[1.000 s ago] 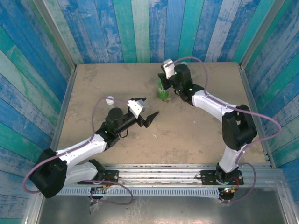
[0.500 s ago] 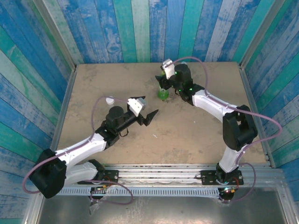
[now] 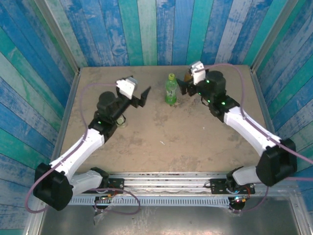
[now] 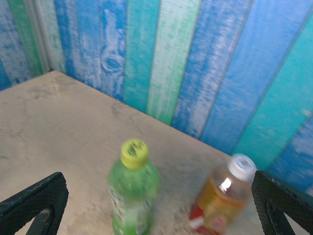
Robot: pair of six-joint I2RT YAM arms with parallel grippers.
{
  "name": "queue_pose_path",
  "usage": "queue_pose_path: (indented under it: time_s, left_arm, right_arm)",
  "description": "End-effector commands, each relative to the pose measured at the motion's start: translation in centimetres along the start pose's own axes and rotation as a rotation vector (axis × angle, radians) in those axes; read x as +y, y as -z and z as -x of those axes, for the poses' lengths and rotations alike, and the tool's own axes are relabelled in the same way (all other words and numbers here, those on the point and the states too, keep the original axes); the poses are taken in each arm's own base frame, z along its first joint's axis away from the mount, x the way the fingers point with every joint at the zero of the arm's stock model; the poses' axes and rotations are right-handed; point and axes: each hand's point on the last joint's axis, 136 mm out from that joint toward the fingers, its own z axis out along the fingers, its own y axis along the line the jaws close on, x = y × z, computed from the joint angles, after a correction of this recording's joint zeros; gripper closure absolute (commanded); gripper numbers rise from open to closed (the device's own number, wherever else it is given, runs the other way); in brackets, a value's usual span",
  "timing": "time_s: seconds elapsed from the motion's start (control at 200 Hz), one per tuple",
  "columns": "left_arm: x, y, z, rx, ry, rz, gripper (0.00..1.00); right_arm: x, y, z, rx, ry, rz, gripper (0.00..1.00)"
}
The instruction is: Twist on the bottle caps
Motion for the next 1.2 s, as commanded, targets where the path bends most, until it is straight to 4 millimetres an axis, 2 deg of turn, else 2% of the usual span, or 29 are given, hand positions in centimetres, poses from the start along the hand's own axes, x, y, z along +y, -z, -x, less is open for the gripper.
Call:
queue_pose_path:
  time_s: [0.0, 0.09, 0.22, 0.321, 0.426, 0.566, 0.776, 0.846, 1.042, 1.197]
  left_arm:
    - [4.9, 1.0, 0.4, 0.02, 0.005, 0.157, 0.06]
    - [9.1, 2.2, -1.2, 0.045, 0.034, 0.286, 0.06]
    - [15.1, 5.3, -3.8, 0.053, 0.108, 0.475, 0.06]
    - [18.0, 7.5, -6.4, 0.086, 0.137, 0.59, 0.06]
    - [19.9, 9.9, -9.8, 0.112, 0.194, 0.679, 0.06]
    - [20.6, 12.1, -13.4, 0.14, 0.242, 0.777, 0.06]
    - [19.7, 13.1, -17.8, 0.169, 0.295, 0.792, 0.06]
    - [19.0, 13.3, -18.8, 0.158, 0.315, 0.777, 0.06]
    - [18.1, 13.3, -20.1, 0.102, 0.353, 0.748, 0.06]
    - [18.0, 13.9, -21.1, 0.092, 0.349, 0.767, 0.06]
  right_arm:
    - [-2.8, 2.8, -2.5, 0.039, -0.018, -0.091, 0.0]
    - [-5.6, 5.4, -4.4, 0.047, -0.034, -0.178, 0.0]
    - [-9.1, 8.7, -7.9, 0.068, -0.082, -0.312, 0.0]
    - [-11.1, 10.3, -10.8, 0.095, -0.127, -0.406, 0.0]
    - [-12.4, 10.8, -12.9, 0.101, -0.119, -0.473, 0.0]
    - [-13.8, 10.7, -15.5, 0.121, -0.16, -0.536, 0.0]
    - [-13.7, 9.5, -18.8, 0.134, -0.183, -0.52, 0.0]
    - [-13.6, 9.2, -19.8, 0.141, -0.186, -0.516, 0.0]
    - [-14.1, 8.2, -21.8, 0.135, -0.223, -0.515, 0.0]
    - [-14.3, 7.1, -22.0, 0.139, -0.217, -0.498, 0.0]
